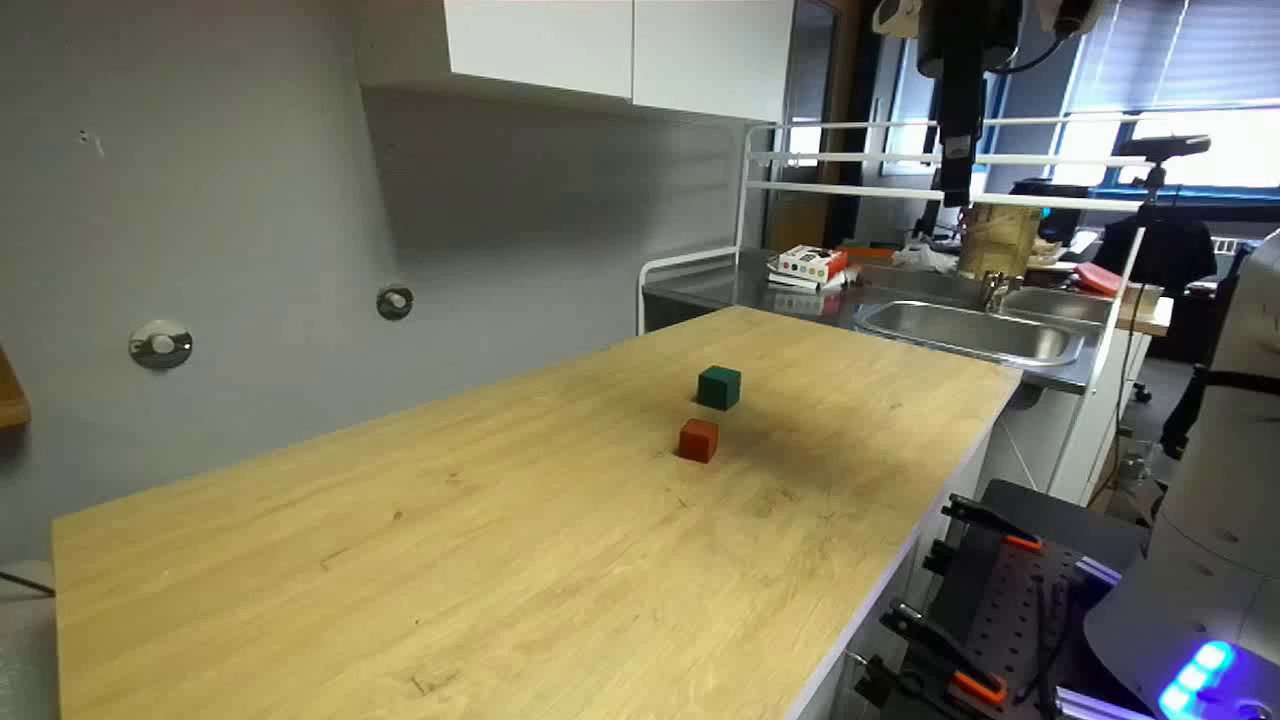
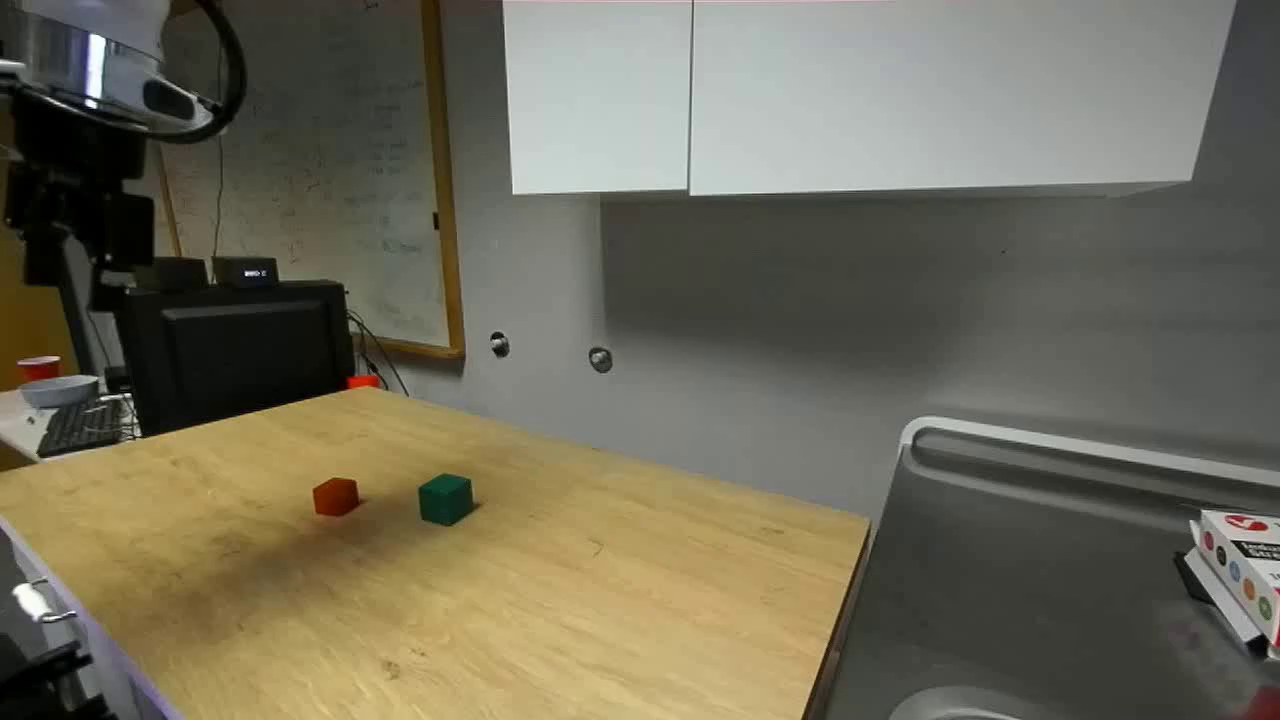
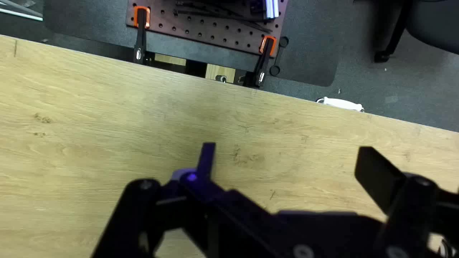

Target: Put the orange block on the green block

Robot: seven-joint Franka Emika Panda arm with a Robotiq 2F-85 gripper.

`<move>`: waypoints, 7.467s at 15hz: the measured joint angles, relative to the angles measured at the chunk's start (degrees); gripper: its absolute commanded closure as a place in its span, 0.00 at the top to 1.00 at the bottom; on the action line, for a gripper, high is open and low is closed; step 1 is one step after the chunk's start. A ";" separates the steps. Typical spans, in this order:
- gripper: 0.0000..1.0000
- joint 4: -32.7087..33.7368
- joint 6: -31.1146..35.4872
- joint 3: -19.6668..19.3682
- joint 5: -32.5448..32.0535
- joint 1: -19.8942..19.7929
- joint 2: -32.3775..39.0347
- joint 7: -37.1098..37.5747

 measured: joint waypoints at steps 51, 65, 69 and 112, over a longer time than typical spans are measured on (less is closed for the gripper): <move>1.00 27.61 24.10 2.60 12.70 -1.66 61.17 18.85; 1.00 24.15 33.00 2.61 22.49 -2.76 68.03 35.21; 1.00 21.84 34.60 2.61 22.42 -2.20 66.79 39.92; 0.19 28.80 30.29 -0.09 19.09 -10.48 63.94 39.12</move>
